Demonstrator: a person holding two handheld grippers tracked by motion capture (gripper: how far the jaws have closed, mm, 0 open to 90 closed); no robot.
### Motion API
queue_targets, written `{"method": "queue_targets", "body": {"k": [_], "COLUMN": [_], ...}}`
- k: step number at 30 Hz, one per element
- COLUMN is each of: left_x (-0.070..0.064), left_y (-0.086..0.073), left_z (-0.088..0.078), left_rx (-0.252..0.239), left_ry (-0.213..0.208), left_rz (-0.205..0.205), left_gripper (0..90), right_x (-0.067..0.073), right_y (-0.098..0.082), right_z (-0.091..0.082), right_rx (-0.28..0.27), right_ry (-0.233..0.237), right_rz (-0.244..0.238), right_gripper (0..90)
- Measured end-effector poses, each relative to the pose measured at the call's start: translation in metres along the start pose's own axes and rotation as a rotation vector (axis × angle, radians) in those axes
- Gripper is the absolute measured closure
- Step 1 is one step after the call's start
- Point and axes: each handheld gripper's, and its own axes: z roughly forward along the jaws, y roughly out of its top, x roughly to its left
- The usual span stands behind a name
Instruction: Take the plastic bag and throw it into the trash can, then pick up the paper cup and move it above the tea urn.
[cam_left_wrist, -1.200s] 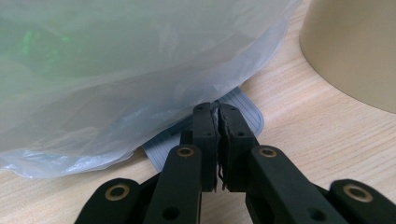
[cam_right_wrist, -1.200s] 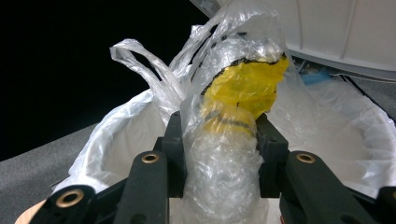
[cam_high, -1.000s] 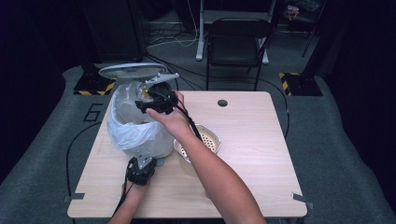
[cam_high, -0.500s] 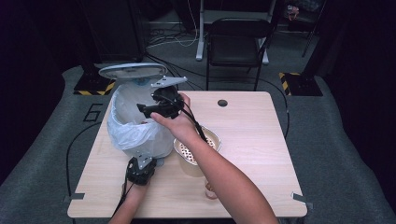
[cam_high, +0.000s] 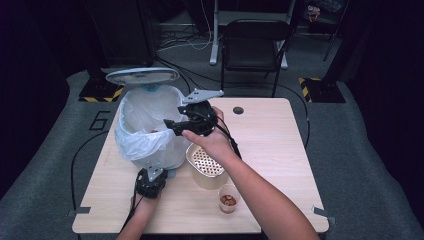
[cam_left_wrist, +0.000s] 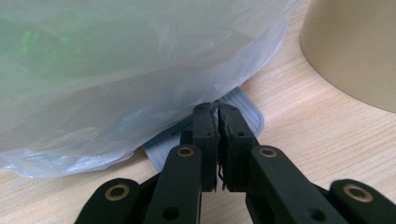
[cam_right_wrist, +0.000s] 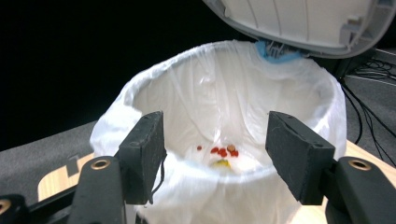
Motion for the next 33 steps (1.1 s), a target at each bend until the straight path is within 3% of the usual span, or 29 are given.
{"method": "queue_targets", "body": {"k": [7, 11, 23, 29, 33], "left_x": [-0.002, -0.001, -0.001, -0.001, -0.001], "left_y": [-0.001, -0.001, 0.000, 0.000, 0.000], "left_z": [0.001, 0.001, 0.000, 0.000, 0.000], "left_rx": [-0.008, -0.003, 0.005, 0.007, 0.004], "left_ry": [-0.013, -0.013, -0.013, -0.016, -0.013], "left_rz": [-0.031, -0.021, -0.017, -0.019, -0.017], "left_gripper": [86.0, 86.0, 86.0, 86.0, 86.0], "right_x": [-0.006, -0.009, -0.008, -0.010, -0.014], "right_y": [-0.021, -0.032, -0.064, -0.081, -0.096], "right_z": [-0.021, -0.035, -0.066, -0.077, -0.081], "right_rx": [0.007, -0.003, -0.012, -0.007, -0.005], "right_ry": [-0.021, -0.044, -0.121, -0.131, -0.147], "right_rz": [-0.007, 0.006, -0.036, -0.021, 0.019], "right_gripper": [35.6, 38.1, 36.7, 35.5, 34.4]}}
